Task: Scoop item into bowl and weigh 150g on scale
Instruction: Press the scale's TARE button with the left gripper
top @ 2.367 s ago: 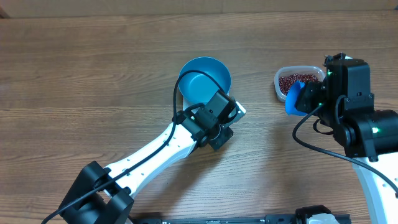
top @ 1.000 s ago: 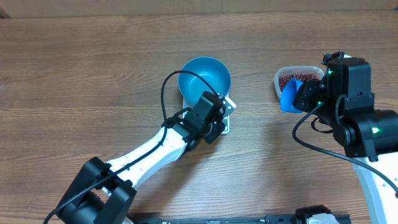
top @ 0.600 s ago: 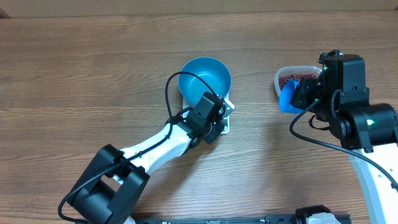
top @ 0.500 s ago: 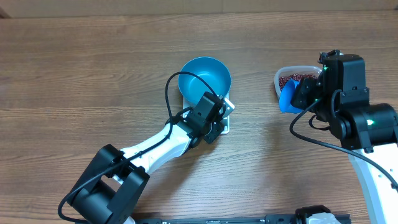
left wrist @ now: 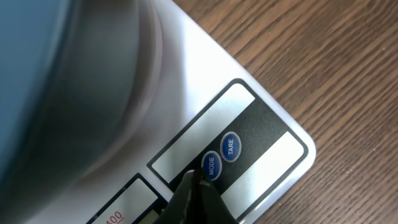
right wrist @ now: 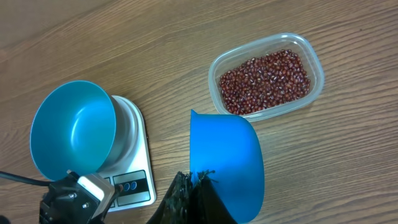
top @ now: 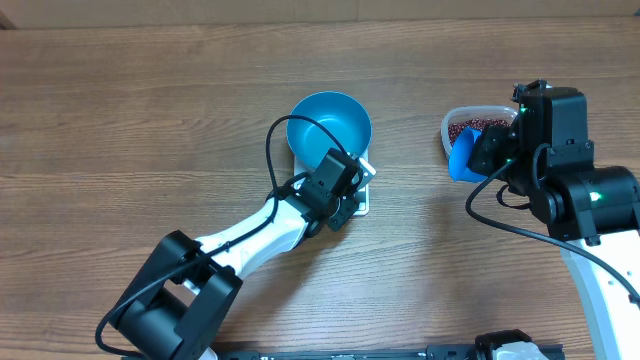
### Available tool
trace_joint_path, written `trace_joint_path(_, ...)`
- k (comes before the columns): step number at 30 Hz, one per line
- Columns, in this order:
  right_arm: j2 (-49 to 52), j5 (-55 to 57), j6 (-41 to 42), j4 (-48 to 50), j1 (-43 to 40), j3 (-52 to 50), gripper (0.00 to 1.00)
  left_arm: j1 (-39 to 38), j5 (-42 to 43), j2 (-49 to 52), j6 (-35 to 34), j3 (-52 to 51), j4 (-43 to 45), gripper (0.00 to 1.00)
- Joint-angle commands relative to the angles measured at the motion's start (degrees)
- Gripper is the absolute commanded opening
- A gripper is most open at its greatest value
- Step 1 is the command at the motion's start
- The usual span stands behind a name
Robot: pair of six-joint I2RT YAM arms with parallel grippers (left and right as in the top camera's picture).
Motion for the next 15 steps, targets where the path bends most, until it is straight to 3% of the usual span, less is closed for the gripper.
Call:
trace_joint_path(1, -0.2, -0.3, 0.2, 0.6, -0.3, 1.7, 0.04, 0.2, -0.7, 1.4, 1.1, -0.4, 0.5, 0.04)
trace_joint_path(15, -0.2, -0.3, 0.2, 0.6, -0.3, 1.7, 0.04, 0.3, -1.4, 2.7, 1.1, -0.4, 2.6, 0.04)
